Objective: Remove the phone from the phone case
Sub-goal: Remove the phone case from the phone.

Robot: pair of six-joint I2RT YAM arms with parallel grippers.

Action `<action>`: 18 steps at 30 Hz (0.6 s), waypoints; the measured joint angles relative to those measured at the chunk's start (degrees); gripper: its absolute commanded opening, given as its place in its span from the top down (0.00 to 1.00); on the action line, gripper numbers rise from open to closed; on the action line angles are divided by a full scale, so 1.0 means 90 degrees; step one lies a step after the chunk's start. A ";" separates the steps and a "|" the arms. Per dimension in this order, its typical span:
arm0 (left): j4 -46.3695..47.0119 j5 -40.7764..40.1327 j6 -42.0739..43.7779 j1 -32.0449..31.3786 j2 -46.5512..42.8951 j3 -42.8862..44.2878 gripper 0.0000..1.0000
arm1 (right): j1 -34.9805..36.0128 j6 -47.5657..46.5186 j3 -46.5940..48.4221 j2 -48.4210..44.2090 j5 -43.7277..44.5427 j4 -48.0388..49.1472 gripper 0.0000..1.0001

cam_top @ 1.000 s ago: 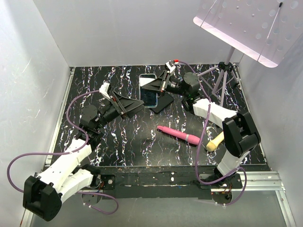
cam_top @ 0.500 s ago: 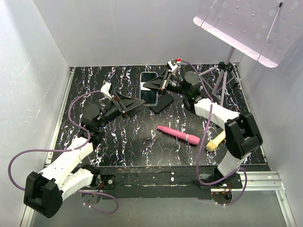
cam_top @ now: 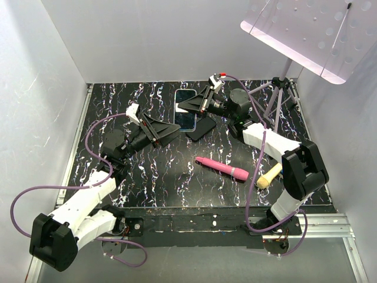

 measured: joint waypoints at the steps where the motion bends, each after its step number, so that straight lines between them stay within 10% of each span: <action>1: -0.0002 -0.0002 0.0002 0.0000 0.0000 0.0002 0.42 | 0.0000 0.0000 0.0000 0.0000 0.0007 -0.0002 0.99; 18: -0.0651 -0.0175 0.0046 0.0005 -0.0002 0.0075 0.39 | 0.0073 -0.0136 -0.0002 -0.0027 0.0070 -0.0012 0.99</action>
